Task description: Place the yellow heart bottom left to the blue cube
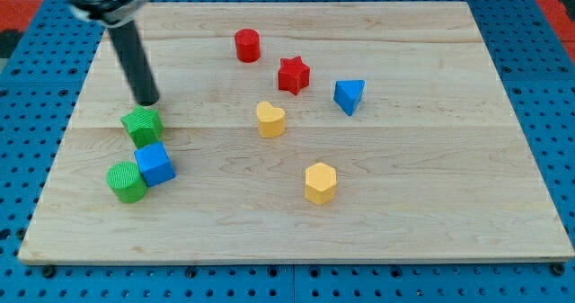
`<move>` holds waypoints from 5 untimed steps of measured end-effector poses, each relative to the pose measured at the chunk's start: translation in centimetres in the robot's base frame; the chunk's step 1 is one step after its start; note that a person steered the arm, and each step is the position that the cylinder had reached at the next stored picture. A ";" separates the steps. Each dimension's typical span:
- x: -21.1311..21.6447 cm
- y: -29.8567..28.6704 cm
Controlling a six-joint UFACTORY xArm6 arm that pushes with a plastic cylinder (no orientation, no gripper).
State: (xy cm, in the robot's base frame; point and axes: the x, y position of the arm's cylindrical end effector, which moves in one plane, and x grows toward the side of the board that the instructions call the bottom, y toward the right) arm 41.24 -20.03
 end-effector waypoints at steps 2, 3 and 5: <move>-2.4 2.6; -4.6 10.9; 0.4 18.2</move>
State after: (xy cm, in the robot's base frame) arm 41.63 -1.87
